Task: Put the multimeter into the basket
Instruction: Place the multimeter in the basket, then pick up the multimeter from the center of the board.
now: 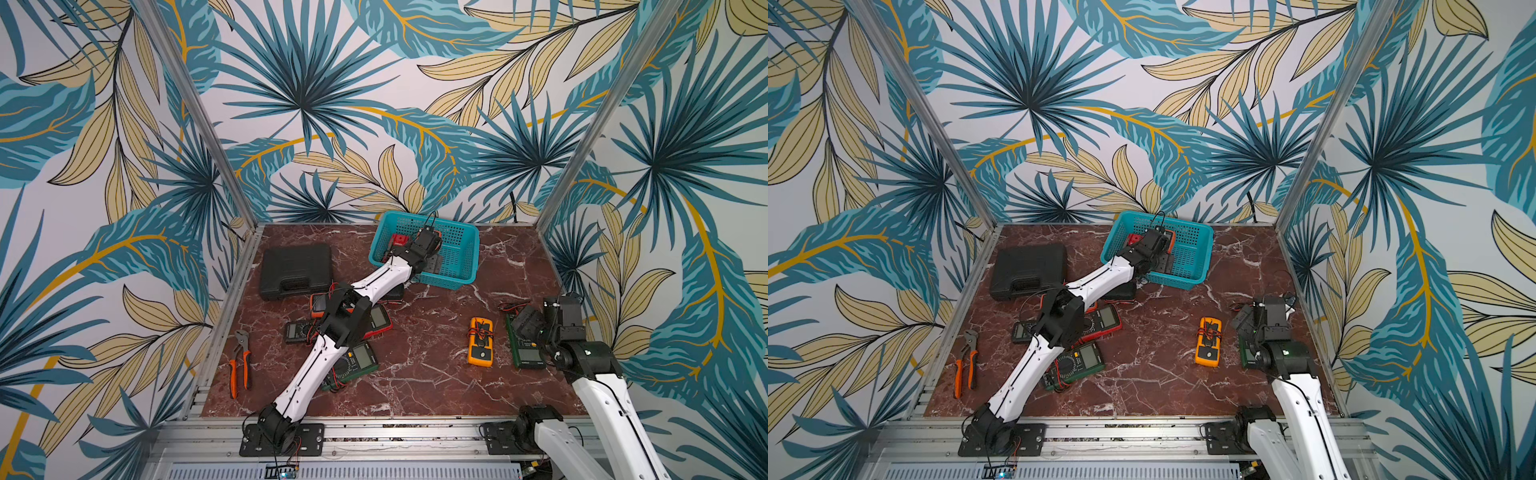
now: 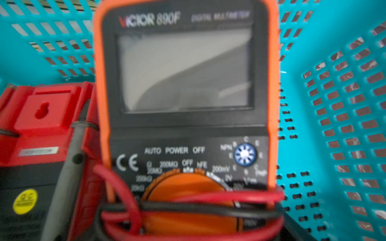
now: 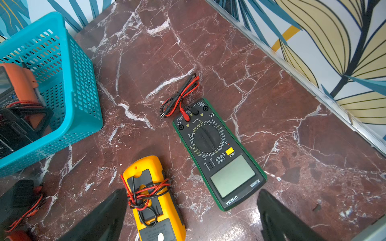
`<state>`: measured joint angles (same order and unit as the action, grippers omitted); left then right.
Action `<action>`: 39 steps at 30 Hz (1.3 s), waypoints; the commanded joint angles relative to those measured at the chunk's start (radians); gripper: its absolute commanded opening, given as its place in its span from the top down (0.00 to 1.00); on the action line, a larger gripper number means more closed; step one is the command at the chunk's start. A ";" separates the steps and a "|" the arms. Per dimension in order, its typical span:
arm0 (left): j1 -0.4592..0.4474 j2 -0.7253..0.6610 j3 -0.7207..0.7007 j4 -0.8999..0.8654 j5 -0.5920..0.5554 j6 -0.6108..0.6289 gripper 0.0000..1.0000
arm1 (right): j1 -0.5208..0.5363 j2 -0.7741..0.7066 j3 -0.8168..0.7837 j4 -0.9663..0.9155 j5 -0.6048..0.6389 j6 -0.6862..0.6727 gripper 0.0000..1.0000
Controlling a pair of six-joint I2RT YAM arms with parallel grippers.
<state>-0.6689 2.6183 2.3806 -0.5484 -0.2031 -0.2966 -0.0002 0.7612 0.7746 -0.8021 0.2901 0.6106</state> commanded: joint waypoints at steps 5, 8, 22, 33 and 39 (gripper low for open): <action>0.003 0.000 0.048 0.011 -0.017 -0.003 0.00 | 0.002 0.015 0.000 -0.005 0.002 0.004 0.00; -0.001 -0.013 0.046 0.009 -0.025 -0.008 0.00 | 0.002 0.019 0.002 -0.004 0.001 0.002 0.01; -0.041 -0.339 -0.180 0.060 -0.043 -0.010 0.00 | 0.003 0.057 0.004 -0.019 -0.139 -0.099 0.01; -0.051 -0.809 -0.777 0.343 -0.098 -0.064 0.00 | 0.083 0.143 0.018 -0.076 -0.249 -0.135 0.01; -0.051 -1.006 -1.018 0.397 -0.146 -0.084 0.00 | 0.149 0.238 0.026 -0.082 -0.220 -0.118 0.01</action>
<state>-0.7231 1.6917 1.4487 -0.2188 -0.3084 -0.3588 0.1295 0.9722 0.7860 -0.8558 0.0624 0.4896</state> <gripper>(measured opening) 0.999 0.994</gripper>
